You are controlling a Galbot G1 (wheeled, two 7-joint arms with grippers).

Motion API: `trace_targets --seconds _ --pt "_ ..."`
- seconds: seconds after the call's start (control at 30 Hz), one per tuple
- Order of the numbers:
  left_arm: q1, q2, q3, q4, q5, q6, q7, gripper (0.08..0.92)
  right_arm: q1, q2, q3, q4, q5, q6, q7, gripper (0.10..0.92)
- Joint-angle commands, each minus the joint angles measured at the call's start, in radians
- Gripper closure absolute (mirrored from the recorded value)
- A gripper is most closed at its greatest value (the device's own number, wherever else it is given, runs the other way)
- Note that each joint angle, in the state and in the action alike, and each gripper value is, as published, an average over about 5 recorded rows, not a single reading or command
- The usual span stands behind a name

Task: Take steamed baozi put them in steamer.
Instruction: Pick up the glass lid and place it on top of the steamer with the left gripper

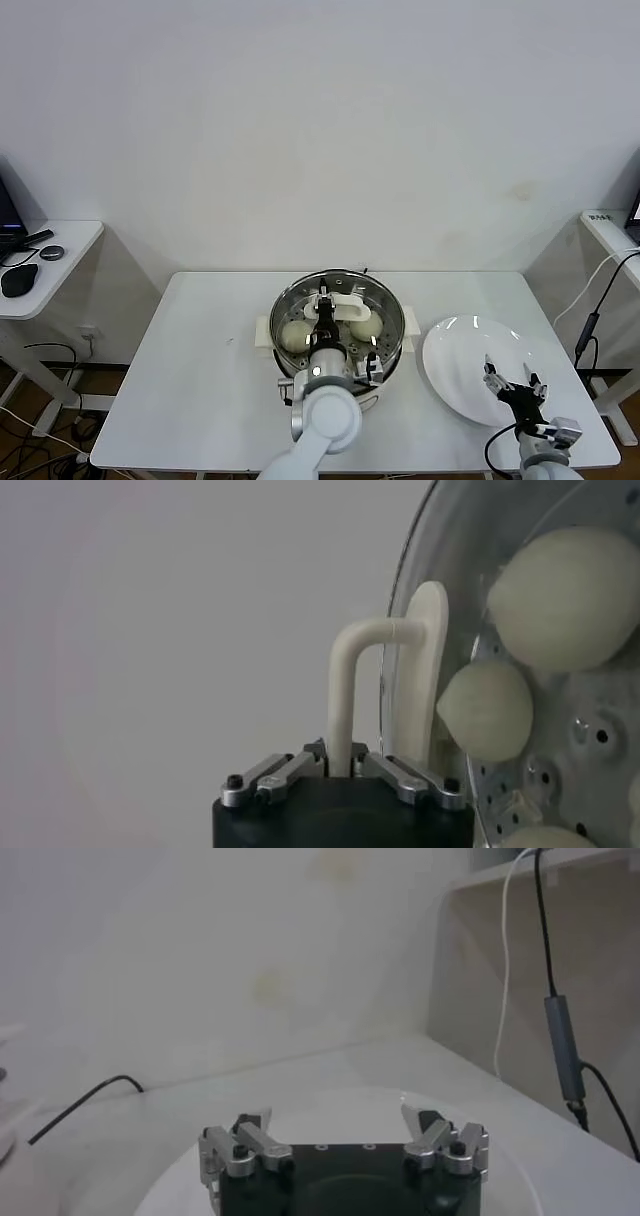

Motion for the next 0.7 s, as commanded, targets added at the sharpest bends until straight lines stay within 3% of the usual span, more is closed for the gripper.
trace_targets --seconds 0.03,0.3,0.5,0.7 --pt "0.001 0.005 0.001 0.003 0.021 0.0 0.041 0.822 0.0 0.005 -0.002 0.0 -0.001 0.003 0.0 0.203" --pt "-0.001 0.007 0.0 0.004 0.009 0.0 0.051 0.822 0.002 0.006 -0.004 -0.005 -0.005 0.005 0.0 0.203" --pt "0.016 0.02 0.009 -0.043 -0.032 -0.001 -0.008 0.817 0.003 0.006 -0.004 -0.006 -0.002 0.005 -0.001 0.203" --pt "0.09 0.057 0.047 -0.181 -0.07 -0.003 0.021 0.678 0.004 0.001 -0.003 -0.007 0.002 0.004 -0.002 0.203"
